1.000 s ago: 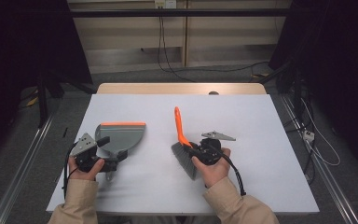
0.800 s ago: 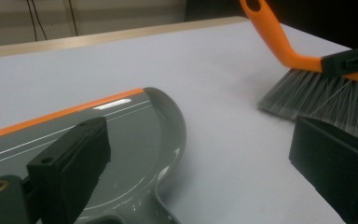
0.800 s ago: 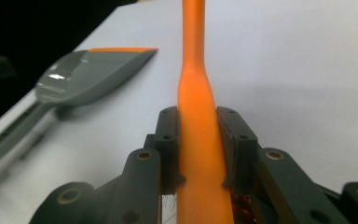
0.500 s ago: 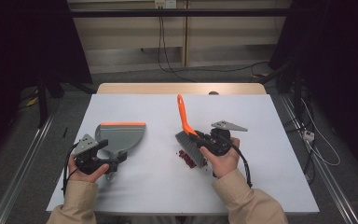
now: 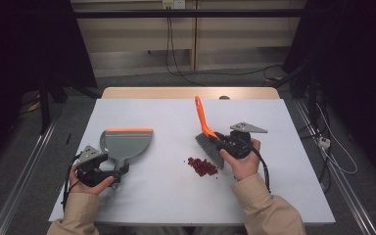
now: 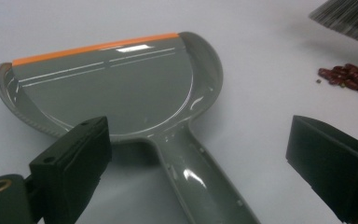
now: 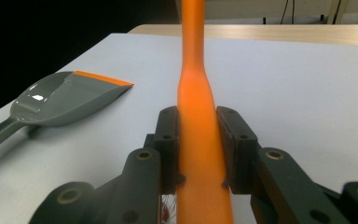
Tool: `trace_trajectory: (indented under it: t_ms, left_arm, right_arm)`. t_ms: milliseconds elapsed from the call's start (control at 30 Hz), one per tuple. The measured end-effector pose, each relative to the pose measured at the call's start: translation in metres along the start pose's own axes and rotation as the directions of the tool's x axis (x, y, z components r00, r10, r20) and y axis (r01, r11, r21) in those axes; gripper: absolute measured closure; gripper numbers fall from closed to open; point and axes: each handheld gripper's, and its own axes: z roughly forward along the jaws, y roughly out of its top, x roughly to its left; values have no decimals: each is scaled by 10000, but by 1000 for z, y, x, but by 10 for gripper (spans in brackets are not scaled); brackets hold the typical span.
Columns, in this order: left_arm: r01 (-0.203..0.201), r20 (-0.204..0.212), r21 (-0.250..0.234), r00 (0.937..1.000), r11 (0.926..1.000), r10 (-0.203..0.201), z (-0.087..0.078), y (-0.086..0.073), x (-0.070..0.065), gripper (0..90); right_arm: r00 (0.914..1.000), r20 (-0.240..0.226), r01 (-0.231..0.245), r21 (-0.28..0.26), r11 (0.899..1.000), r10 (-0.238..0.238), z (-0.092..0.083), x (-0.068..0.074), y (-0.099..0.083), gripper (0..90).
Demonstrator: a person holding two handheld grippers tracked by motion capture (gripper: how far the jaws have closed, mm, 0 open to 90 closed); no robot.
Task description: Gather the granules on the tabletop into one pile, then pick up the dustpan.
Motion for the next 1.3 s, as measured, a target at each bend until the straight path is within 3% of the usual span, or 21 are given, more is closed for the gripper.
trace_trajectory:
  t_ms: [200,400,633,733,833,933,1167,1233,1300]
  left_arm:
    - [54,-269,487,9996,9988,-41,3,-3,3,78]
    - [125,-811,918,9967,9957,-50,3,-8,10,109]
    - [420,-1010,992,9944,9942,-319,-1,-8,20,170]
    - [470,-934,988,9949,9940,-377,-2,-7,29,266]
    - [398,-514,944,9981,9947,-351,0,-2,31,409]
    - [263,-312,1426,9993,9894,-221,8,3,28,433]
    - [238,-594,2182,9982,9756,-111,28,10,25,523]
    - [126,-604,2371,9982,9714,18,32,10,24,619]
    - [71,-629,2321,9980,9727,77,32,10,25,627]
  right_arm:
    - [9999,22,147,50,9999,-147,1,-4,-3,716]
    - [9999,12,118,18,9999,-118,-1,-8,-2,716]
    - [9998,38,185,-26,9998,-185,-6,-11,-2,716]
    - [9999,13,143,-48,9999,-143,-7,-13,-2,716]
    - [9998,65,186,-35,9998,-186,-8,-13,-1,716]
    - [9998,34,189,-30,9998,-189,-9,-13,-1,716]
    - [9997,71,244,44,9997,-244,-9,-12,-1,715]
    - [9996,121,258,74,9996,-259,-9,-14,-1,716]
    - [9996,137,245,109,9996,-246,-10,-15,-2,716]
